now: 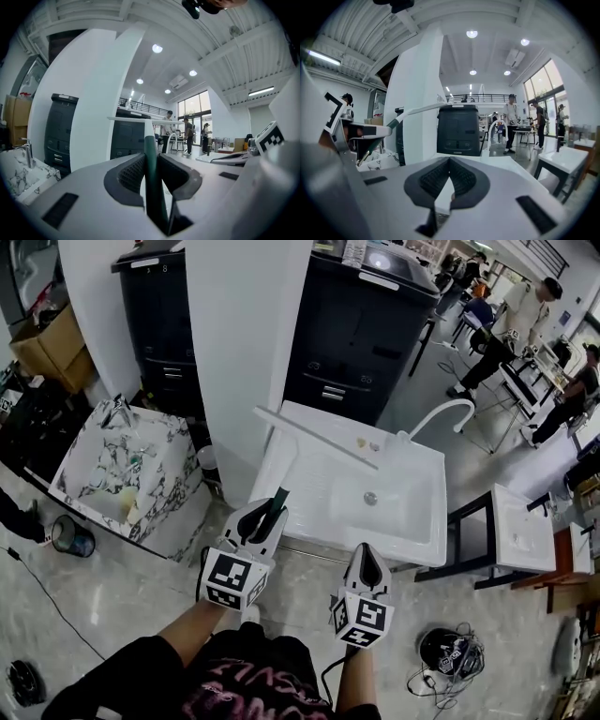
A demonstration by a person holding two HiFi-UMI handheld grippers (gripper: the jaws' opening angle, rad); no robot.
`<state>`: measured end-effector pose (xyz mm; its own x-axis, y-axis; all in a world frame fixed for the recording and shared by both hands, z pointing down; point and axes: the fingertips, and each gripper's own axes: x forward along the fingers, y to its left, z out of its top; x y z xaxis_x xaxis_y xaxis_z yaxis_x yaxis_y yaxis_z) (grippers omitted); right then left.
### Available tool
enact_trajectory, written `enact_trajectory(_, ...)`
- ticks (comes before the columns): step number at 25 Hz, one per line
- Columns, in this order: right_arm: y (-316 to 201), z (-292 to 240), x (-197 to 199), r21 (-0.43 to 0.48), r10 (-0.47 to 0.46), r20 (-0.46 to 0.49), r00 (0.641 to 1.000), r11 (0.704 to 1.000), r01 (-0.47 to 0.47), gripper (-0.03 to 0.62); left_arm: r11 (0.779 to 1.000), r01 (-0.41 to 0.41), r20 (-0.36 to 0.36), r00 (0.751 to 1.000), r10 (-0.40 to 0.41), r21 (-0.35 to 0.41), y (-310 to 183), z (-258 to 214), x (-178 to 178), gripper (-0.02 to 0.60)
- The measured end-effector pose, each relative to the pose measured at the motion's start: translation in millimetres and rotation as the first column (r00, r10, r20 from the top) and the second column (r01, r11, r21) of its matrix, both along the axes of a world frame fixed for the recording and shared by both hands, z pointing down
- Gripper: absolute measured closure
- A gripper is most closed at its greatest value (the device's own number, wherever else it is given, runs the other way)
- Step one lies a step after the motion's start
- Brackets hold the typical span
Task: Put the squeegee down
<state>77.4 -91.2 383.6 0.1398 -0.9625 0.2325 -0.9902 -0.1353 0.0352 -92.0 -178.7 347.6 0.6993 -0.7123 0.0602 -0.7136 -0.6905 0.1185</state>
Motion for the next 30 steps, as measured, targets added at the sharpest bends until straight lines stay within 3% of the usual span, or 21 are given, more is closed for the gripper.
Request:
enact_trajectory(12,-13.8,-3.8,0.7,0.015,-0.017,0.014,1.0,1.0,0.017,0.574,0.999,0.028,-0.004,1.0,-0.028,0.026,-7.0,-11.8,-1.9,0.485)
enact_trajectory(20,-28.7,-5.0,24.6,0.021,-0.059,0.025,0.998,0.998,0.058,0.574,0.997,0.073,0.009,0.997,-0.073,0.024,-16.2,-14.3,16.5,0.485)
enact_trajectory(30,-57.8,-21.6,56.7,0.065,-0.117,0.029,0.993,0.991,0.115,0.574,0.991,0.115,0.007,0.993,-0.116,0.073,-36.0,-41.2,47.9,0.485)
